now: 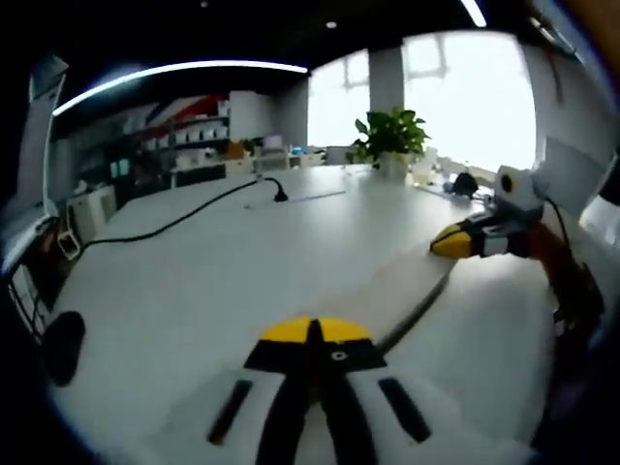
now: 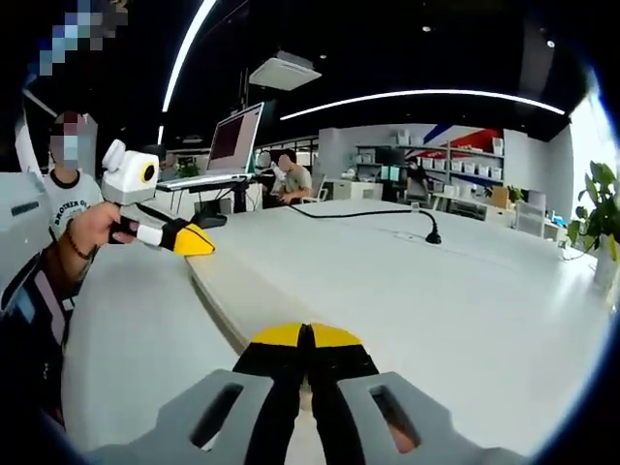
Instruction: Arrange the utensils inside the cutlery case until each visible utensil rests in its matching compartment.
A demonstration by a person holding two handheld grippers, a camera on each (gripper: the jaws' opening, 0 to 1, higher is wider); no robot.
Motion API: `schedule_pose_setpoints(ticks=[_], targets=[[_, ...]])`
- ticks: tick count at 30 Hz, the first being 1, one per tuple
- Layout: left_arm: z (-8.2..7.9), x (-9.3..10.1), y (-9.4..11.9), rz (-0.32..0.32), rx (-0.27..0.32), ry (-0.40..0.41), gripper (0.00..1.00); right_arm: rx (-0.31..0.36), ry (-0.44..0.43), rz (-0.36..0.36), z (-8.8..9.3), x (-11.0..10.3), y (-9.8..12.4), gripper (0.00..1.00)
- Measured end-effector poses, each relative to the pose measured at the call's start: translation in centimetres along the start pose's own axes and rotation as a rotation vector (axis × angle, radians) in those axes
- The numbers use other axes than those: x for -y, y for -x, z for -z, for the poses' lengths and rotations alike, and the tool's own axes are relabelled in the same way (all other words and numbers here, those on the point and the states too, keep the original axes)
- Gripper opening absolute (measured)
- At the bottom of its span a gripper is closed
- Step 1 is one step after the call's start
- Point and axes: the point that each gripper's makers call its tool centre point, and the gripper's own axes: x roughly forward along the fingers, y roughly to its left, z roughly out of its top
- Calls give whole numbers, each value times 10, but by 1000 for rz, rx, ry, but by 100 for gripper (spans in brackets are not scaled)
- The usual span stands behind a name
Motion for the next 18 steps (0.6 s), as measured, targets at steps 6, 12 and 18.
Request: schedule_pose_setpoints(ticks=[6, 12, 18], targets=[[3, 4, 3, 11, 52, 7, 0, 18, 7, 5, 0, -1, 1, 0], [5, 5, 6, 3, 91, -4, 0, 13, 3, 32, 1, -1, 0, 0], [11, 5, 1, -21, 114, -2, 0, 22, 5, 34, 1, -2, -5, 0]])
